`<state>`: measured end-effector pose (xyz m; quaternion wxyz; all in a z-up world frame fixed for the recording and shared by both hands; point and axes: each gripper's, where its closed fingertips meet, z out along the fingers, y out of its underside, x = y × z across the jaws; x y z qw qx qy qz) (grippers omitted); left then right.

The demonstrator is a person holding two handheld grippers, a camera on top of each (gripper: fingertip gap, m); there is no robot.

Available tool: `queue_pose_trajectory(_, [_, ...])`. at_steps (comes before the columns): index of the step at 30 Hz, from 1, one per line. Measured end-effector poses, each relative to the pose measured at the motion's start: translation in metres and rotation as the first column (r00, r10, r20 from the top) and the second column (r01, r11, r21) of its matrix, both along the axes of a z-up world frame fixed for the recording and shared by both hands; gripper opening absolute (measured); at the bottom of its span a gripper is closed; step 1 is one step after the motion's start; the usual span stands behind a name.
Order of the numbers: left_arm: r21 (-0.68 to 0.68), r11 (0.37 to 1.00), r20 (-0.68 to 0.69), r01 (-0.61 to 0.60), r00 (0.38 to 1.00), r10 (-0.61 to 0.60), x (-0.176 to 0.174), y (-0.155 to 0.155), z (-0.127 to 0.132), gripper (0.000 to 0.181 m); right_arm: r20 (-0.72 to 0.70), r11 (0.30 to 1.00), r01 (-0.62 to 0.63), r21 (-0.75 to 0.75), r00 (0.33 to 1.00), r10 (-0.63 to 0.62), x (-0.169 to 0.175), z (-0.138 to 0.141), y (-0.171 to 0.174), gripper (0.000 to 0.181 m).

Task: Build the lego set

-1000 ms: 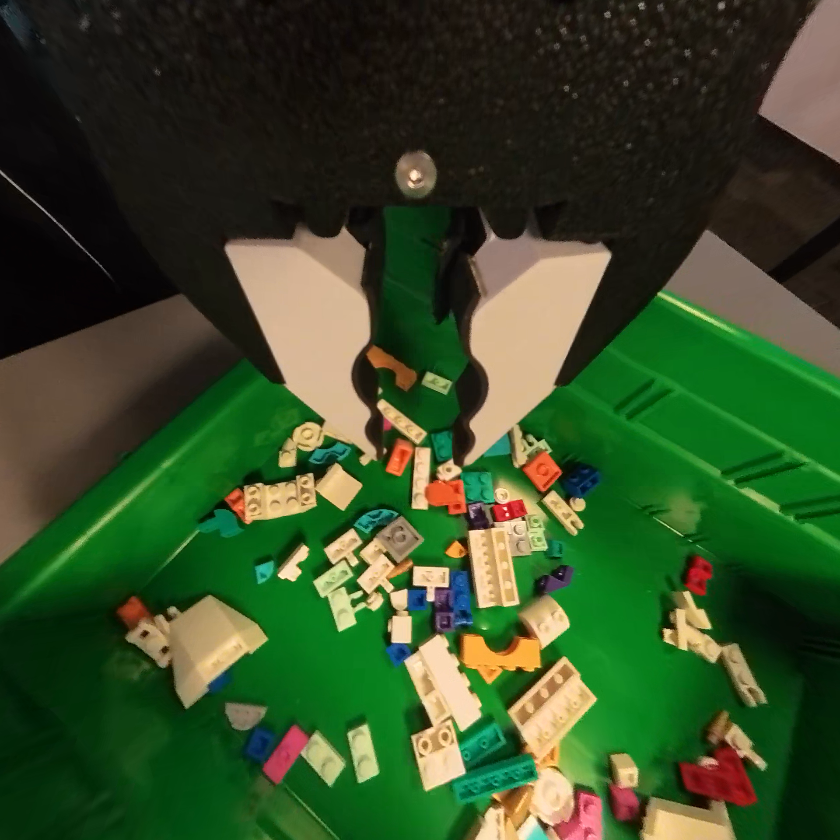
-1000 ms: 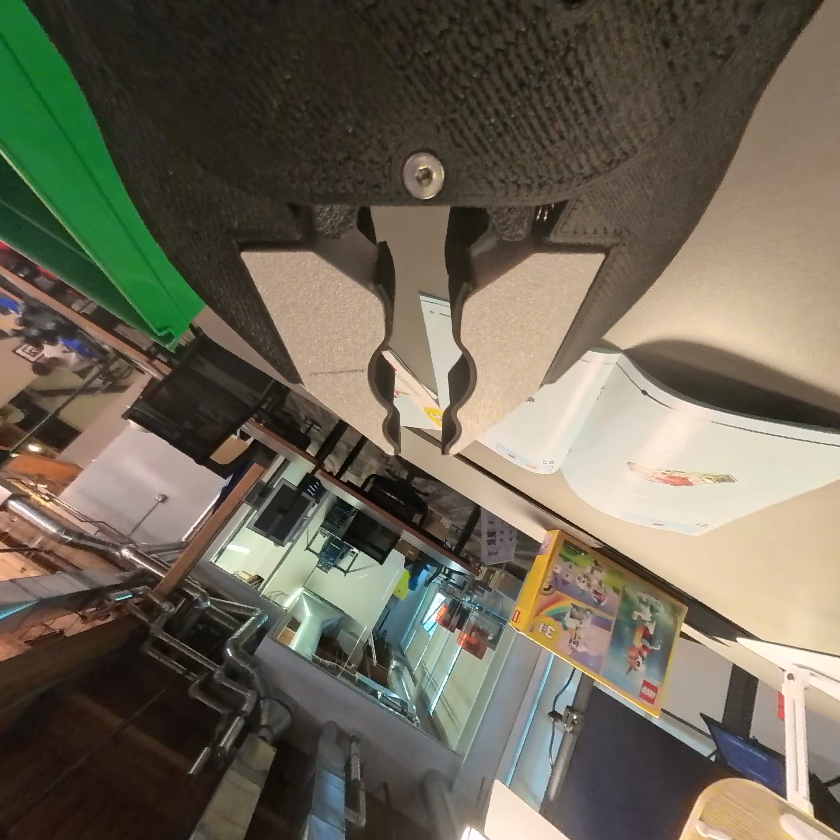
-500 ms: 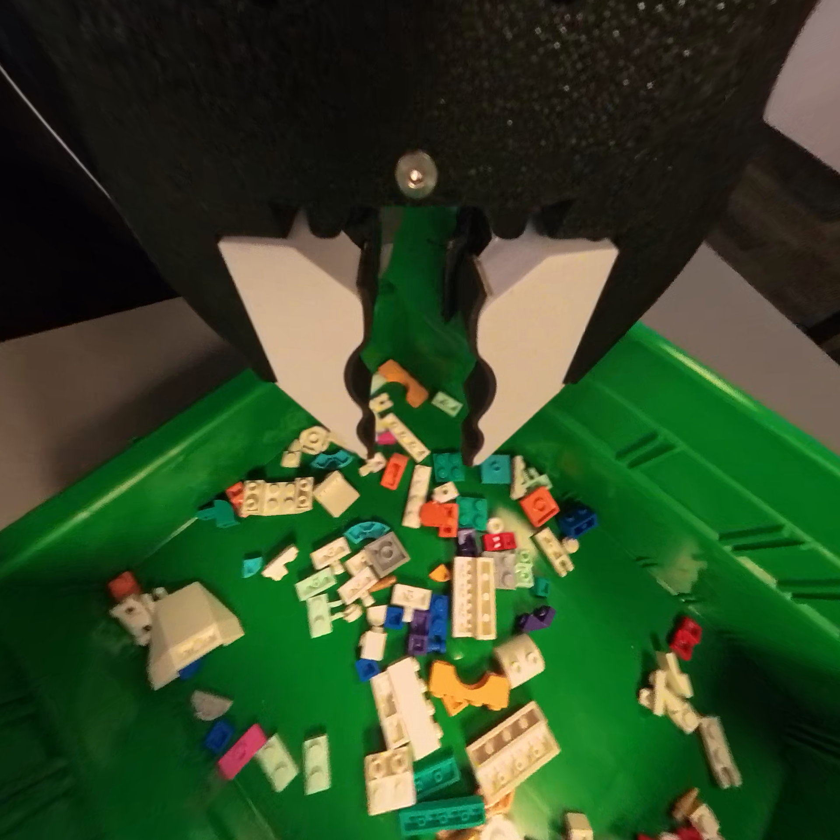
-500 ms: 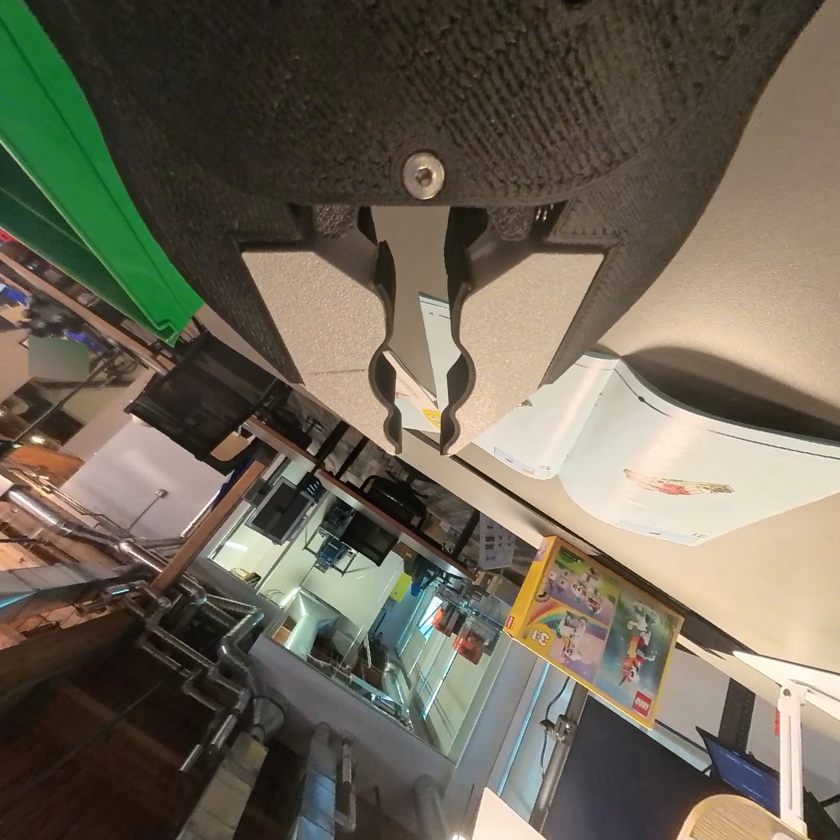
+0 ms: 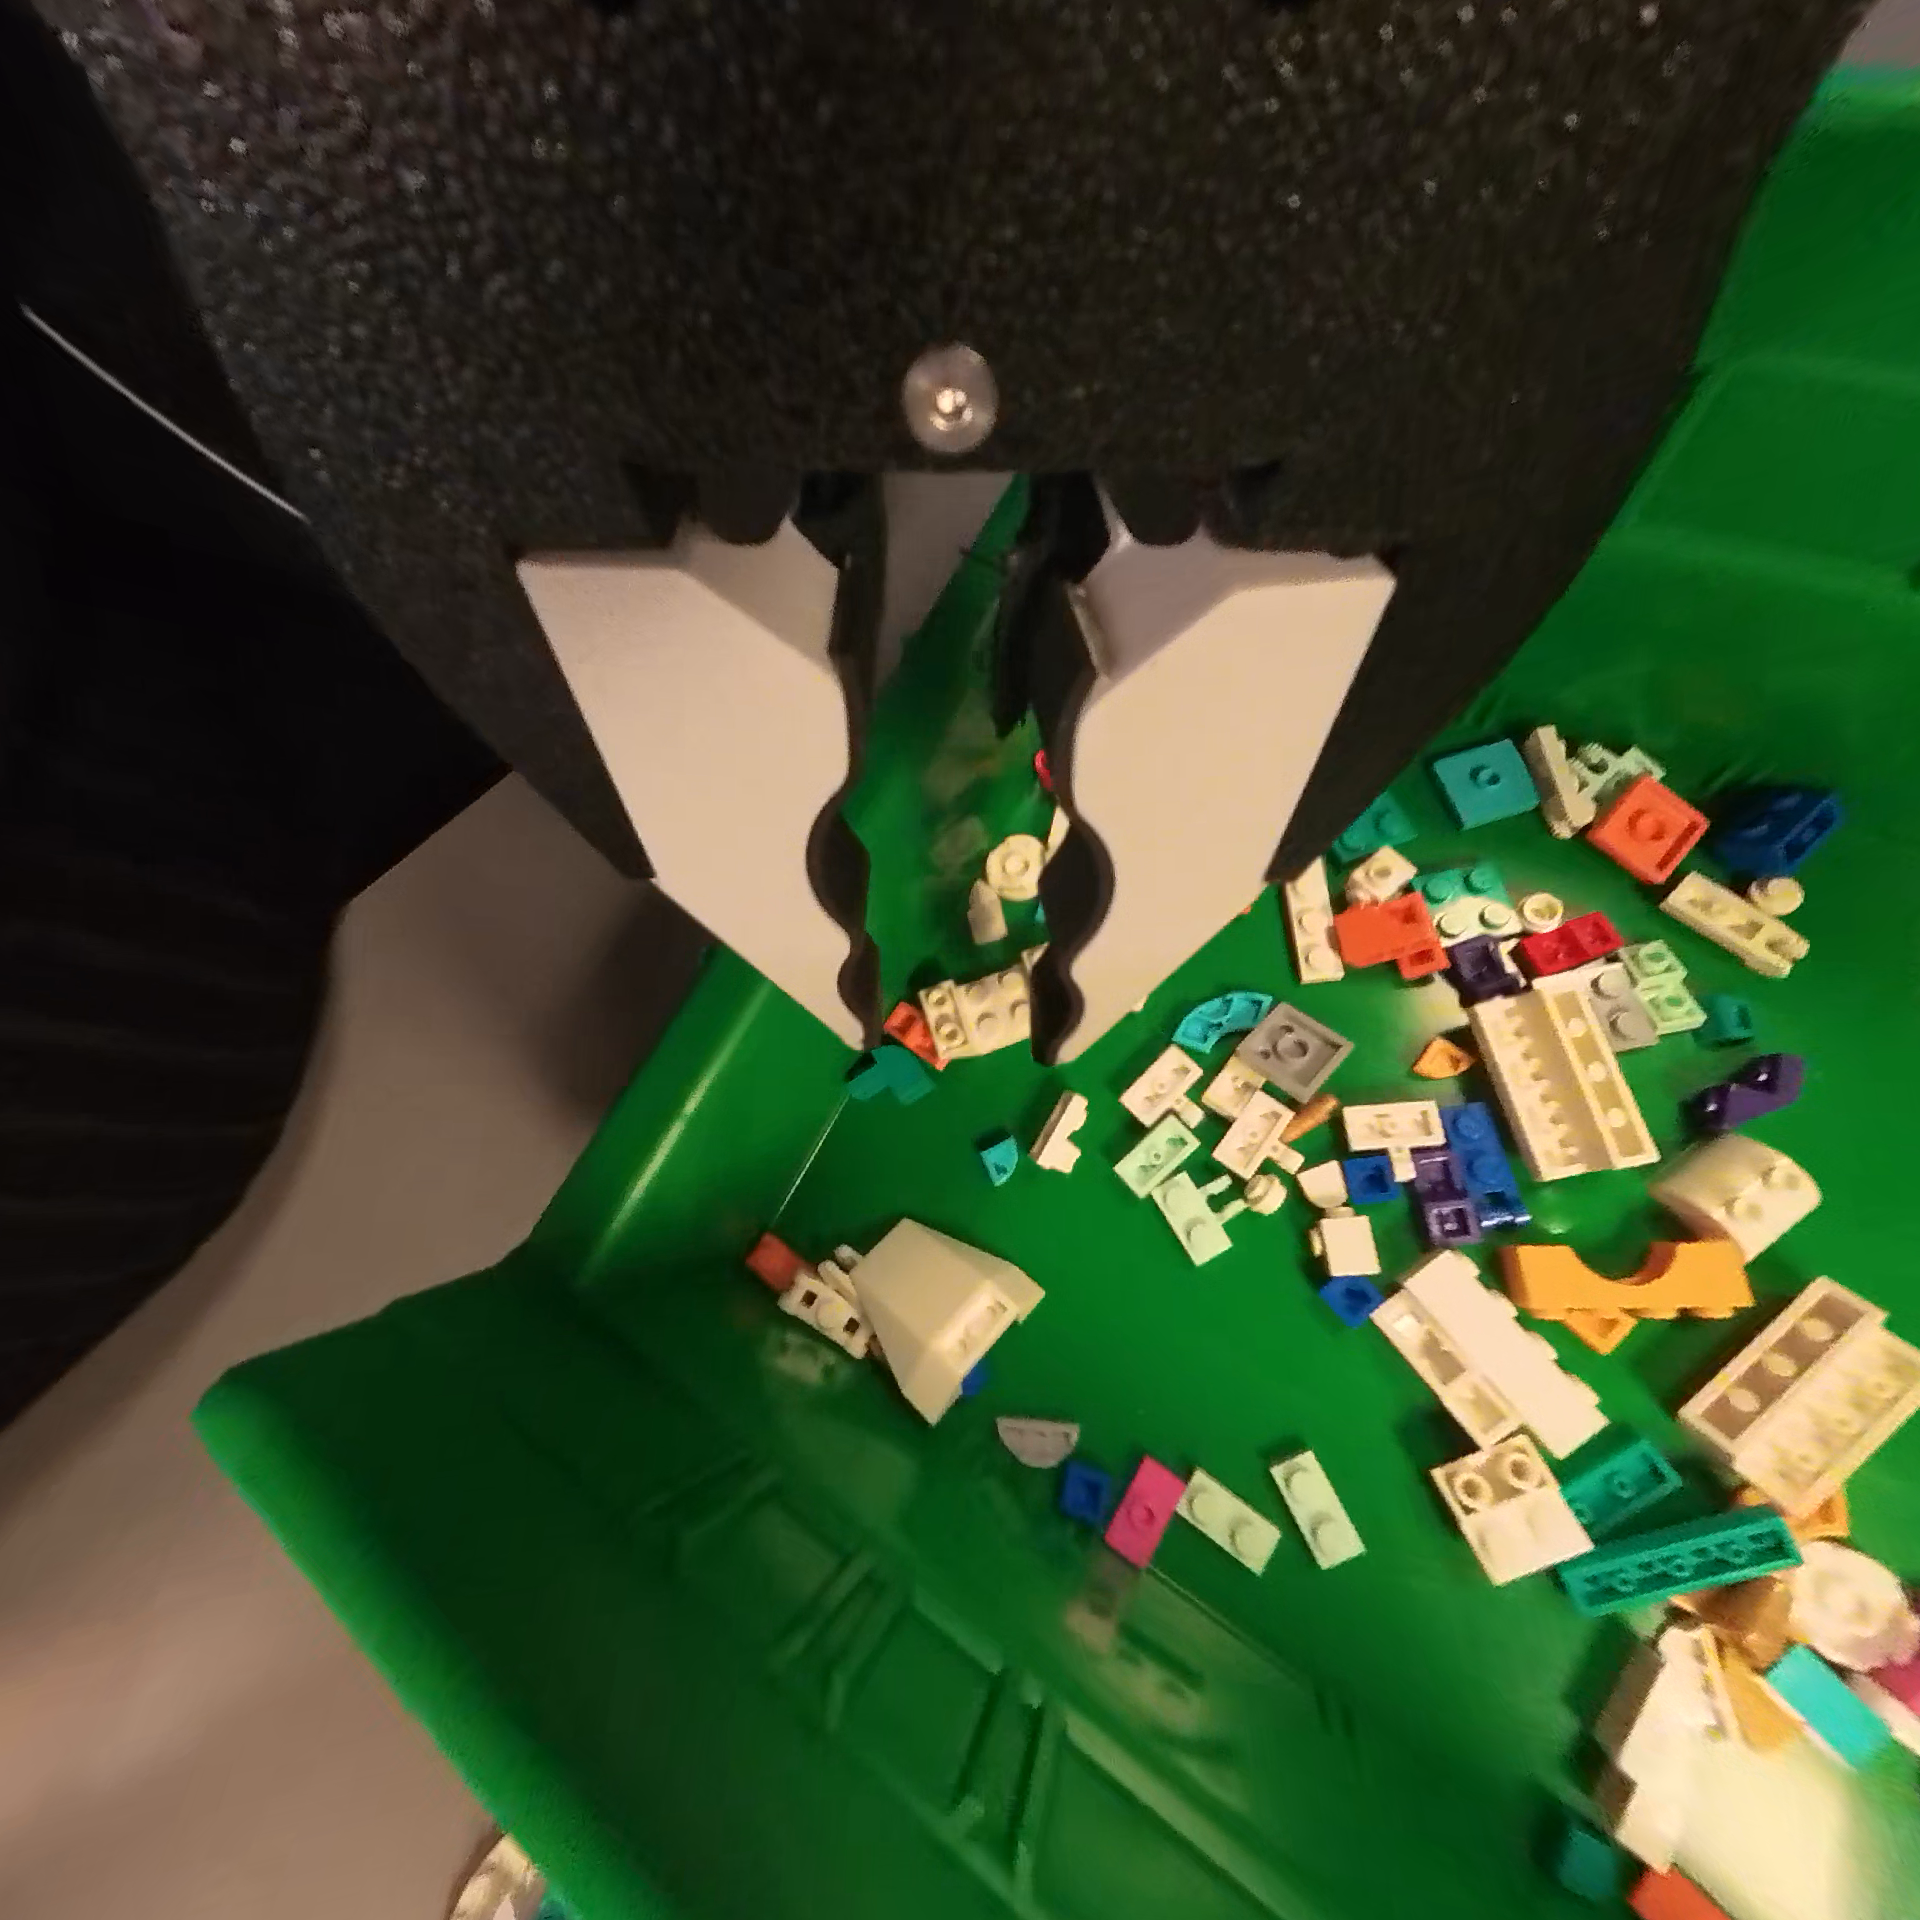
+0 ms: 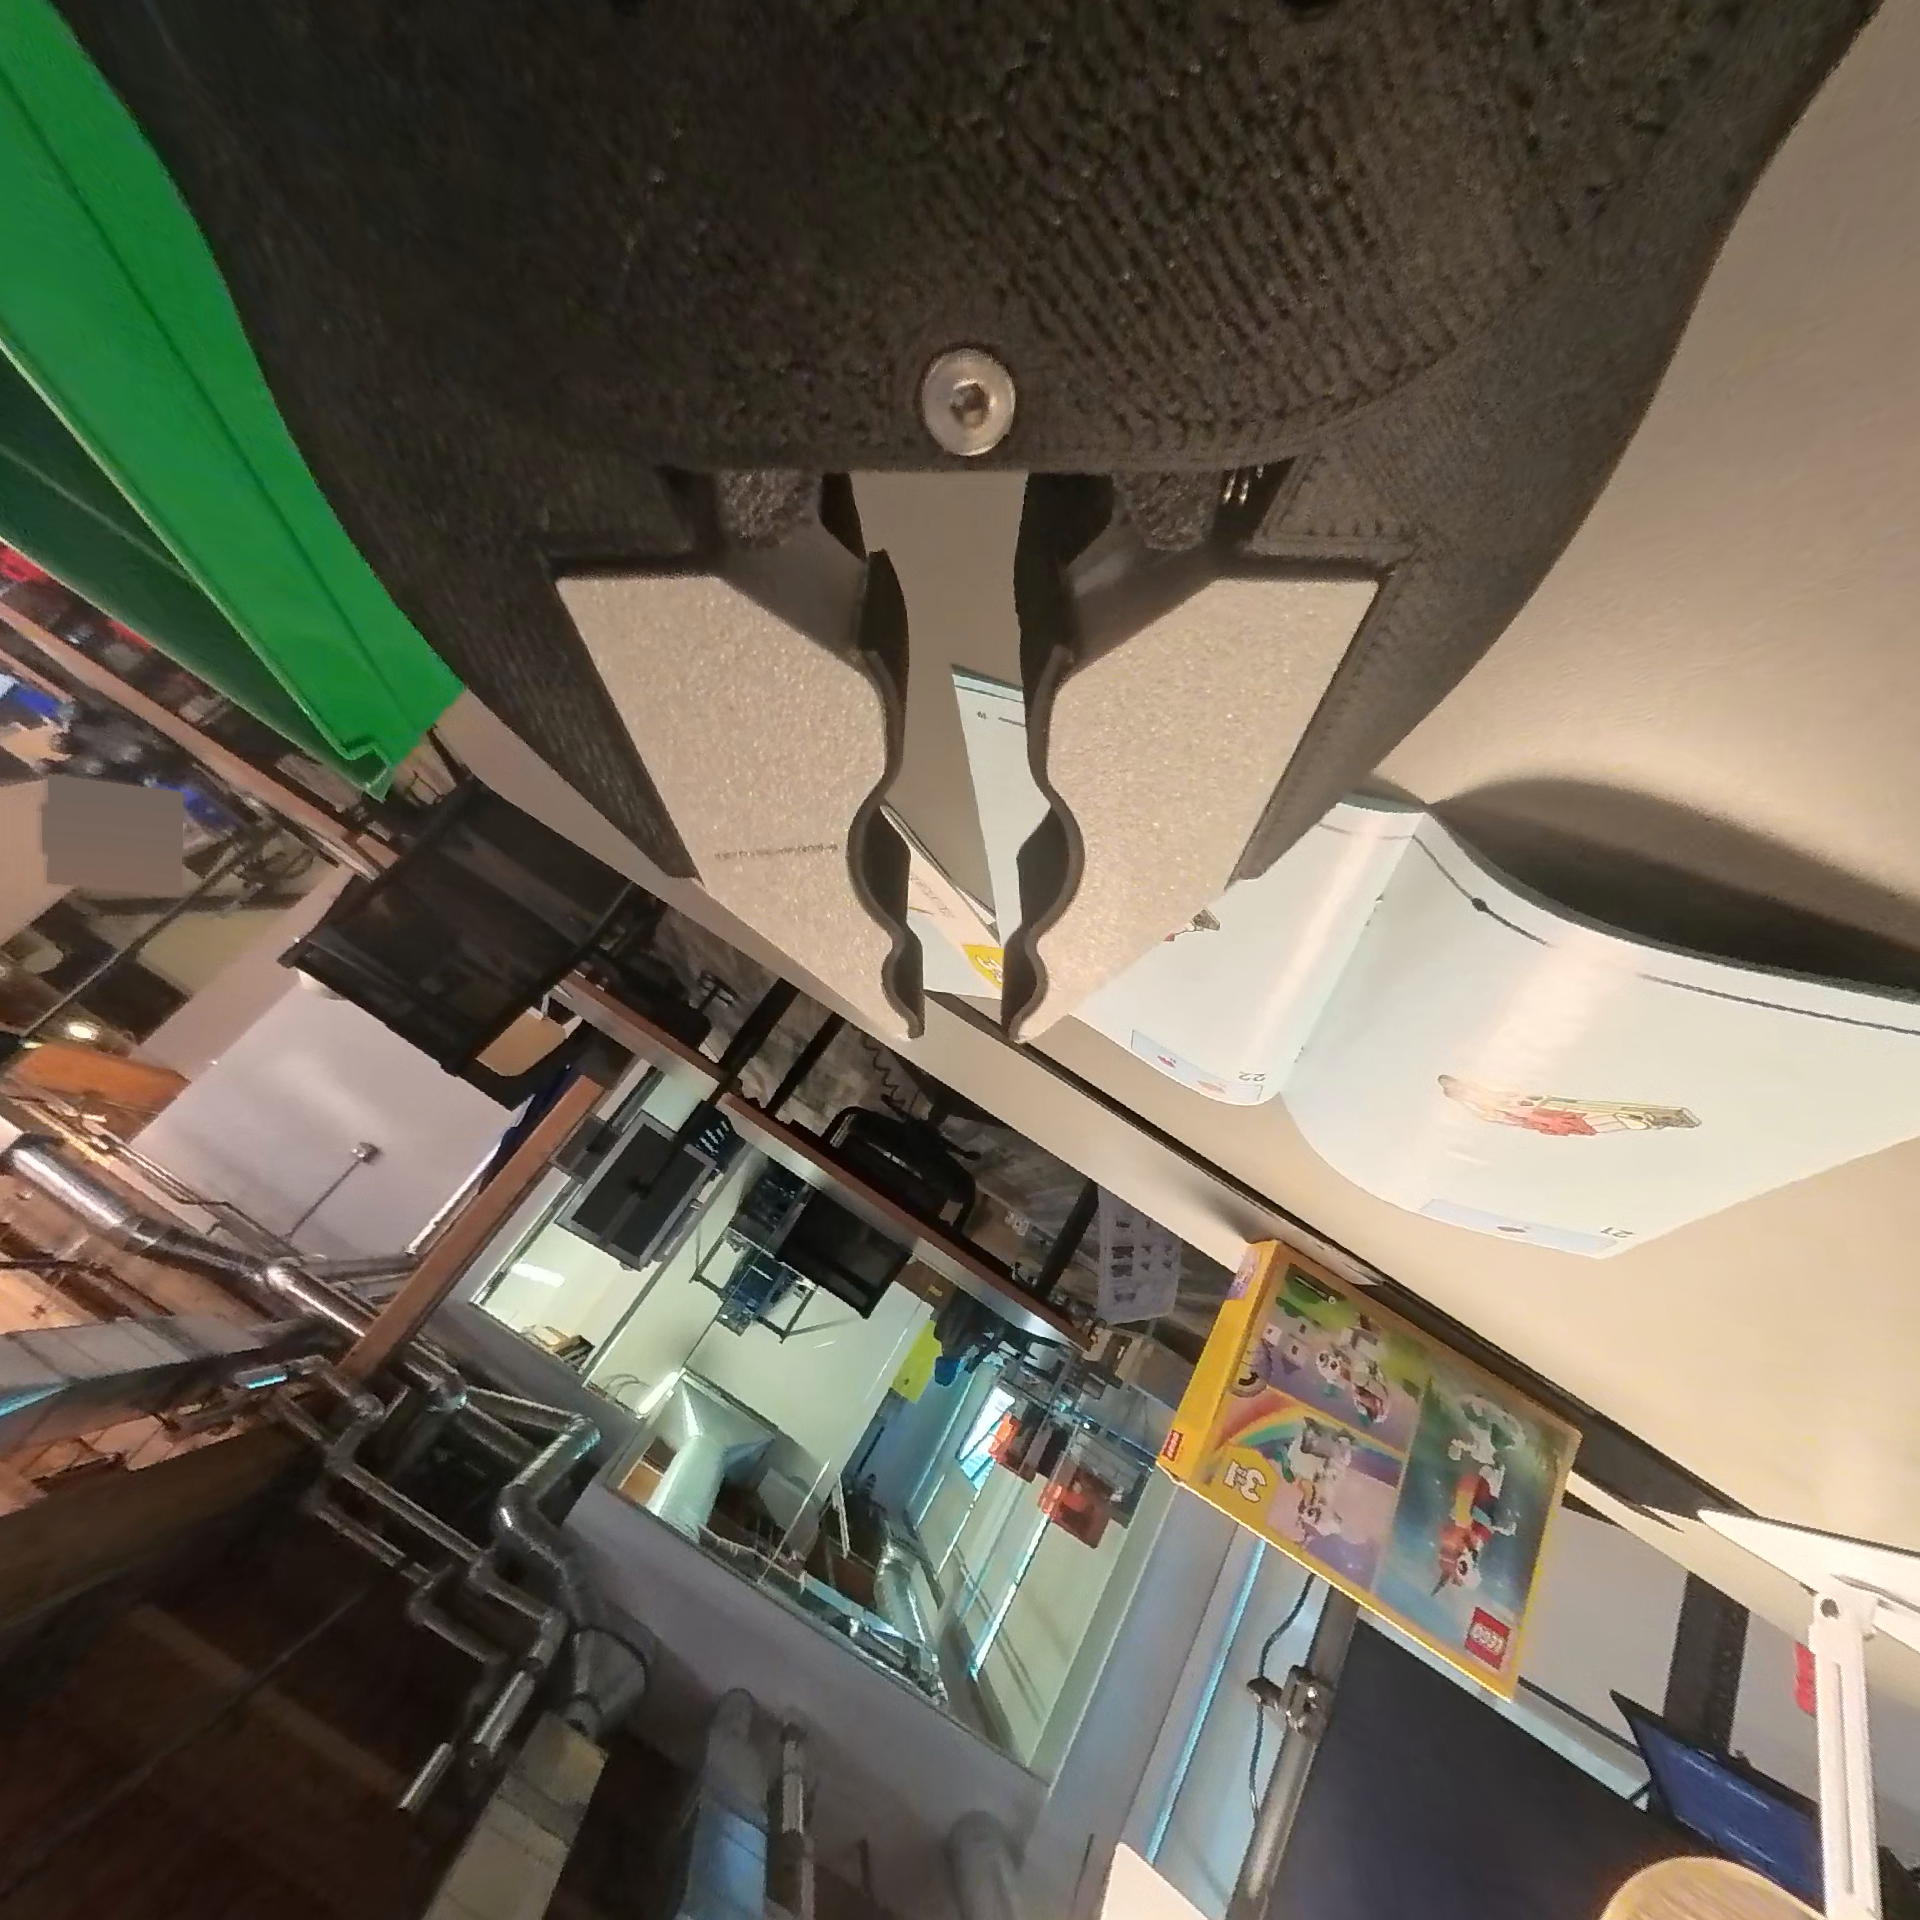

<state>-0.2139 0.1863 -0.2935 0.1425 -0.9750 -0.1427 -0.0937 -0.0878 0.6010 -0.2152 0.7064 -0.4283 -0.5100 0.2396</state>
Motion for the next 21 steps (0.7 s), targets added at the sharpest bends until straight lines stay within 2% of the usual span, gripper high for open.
queue_pose_trajectory(1, [-0.001,1.000,0.002,0.008,1.000,-0.008,0.000,0.001,-0.002,0.027,0.000,1.000,0.001,0.000,1.000,-0.001,0.000,0.000,0.000,0.013])
queue_pose_trajectory(6, [-0.087,0.995,-0.074,0.050,0.996,-0.057,-0.008,-0.005,-0.015,0.047,0.000,1.000,0.000,0.000,1.000,0.000,0.000,0.000,0.000,0.013])
queue_pose_trajectory(10, [-0.148,0.985,-0.121,0.087,0.987,-0.106,-0.012,-0.009,-0.018,0.050,-0.002,1.000,-0.001,-0.001,1.000,0.001,0.000,0.000,0.000,0.013])
queue_pose_trajectory(13, [-0.194,0.980,-0.225,0.041,0.971,-0.085,-0.030,-0.013,-0.020,0.057,-0.003,1.000,-0.002,-0.002,1.000,0.002,0.000,0.001,0.000,0.012])
queue_pose_trajectory(16, [-0.199,0.979,-0.376,-0.046,0.926,-0.033,-0.062,-0.017,-0.012,0.058,-0.012,1.000,-0.004,-0.007,1.000,0.004,0.001,0.002,0.001,0.012])
queue_pose_trajectory(17, [-0.171,0.984,-0.373,-0.039,0.928,-0.028,-0.063,-0.014,-0.009,0.057,-0.017,1.000,-0.004,-0.011,1.000,0.004,0.002,0.002,0.001,0.012])
queue_pose_trajectory(19, [-0.053,0.997,-0.267,0.053,0.962,-0.065,-0.044,0.003,-0.001,0.049,-0.027,1.000,-0.005,-0.019,1.000,0.005,0.003,0.003,0.002,0.012])
queue_pose_trajectory(21, [0.028,0.979,-0.133,0.203,0.971,-0.198,-0.017,0.010,0.005,0.035,-0.034,1.000,-0.007,-0.026,0.999,0.006,0.003,0.004,0.002,0.012])
